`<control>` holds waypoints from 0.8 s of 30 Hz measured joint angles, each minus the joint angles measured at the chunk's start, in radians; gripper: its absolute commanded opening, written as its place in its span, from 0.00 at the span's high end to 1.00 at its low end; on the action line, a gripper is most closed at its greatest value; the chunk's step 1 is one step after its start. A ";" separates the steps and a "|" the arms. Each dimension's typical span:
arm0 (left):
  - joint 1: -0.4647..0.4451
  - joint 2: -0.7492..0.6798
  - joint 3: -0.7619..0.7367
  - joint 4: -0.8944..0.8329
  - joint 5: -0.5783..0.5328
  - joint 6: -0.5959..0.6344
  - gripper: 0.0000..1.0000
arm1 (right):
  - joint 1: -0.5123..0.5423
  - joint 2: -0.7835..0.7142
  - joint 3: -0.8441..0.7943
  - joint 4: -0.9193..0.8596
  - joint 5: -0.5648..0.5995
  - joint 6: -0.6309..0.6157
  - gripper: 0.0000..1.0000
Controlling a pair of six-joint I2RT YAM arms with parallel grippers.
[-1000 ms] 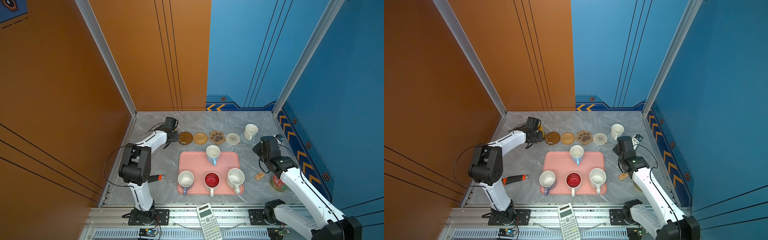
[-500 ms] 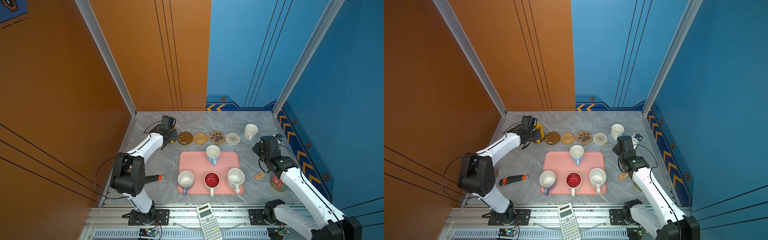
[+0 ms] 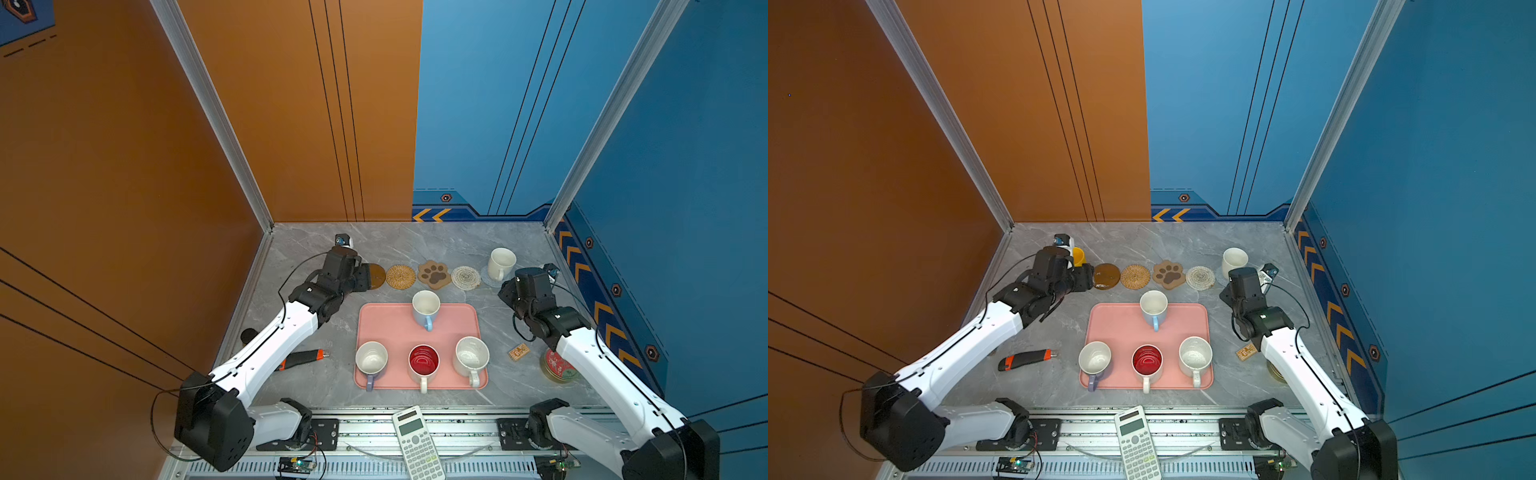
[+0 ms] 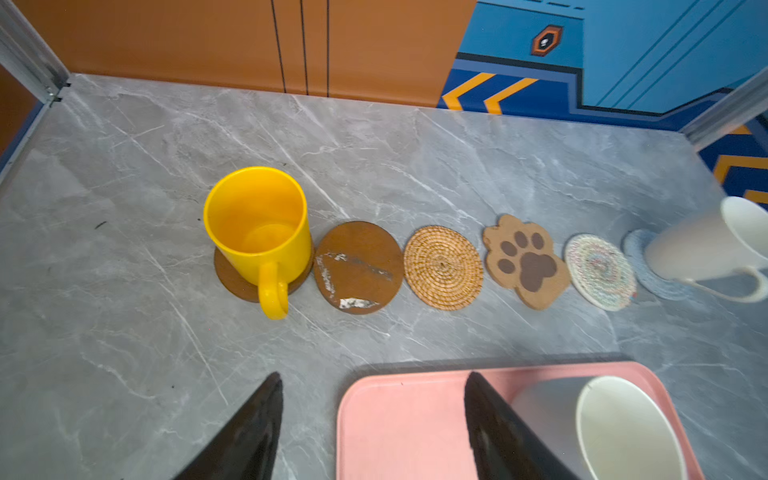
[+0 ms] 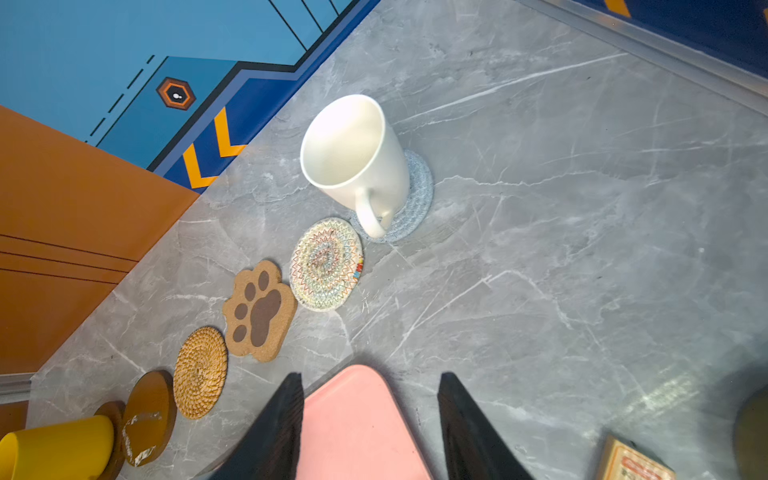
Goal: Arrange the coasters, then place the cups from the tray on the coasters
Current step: 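Draw the left gripper back while the right gripper moves over the pink tray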
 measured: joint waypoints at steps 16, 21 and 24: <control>-0.080 -0.113 -0.212 0.164 0.025 -0.028 0.26 | 0.102 0.024 0.111 -0.029 -0.158 -0.049 0.47; -0.079 -0.122 -0.226 0.193 0.023 -0.028 0.25 | 0.145 0.026 0.174 -0.085 -0.203 -0.087 0.47; -0.079 -0.129 -0.230 0.203 0.022 -0.028 0.25 | 0.175 0.046 0.240 -0.148 -0.219 -0.117 0.47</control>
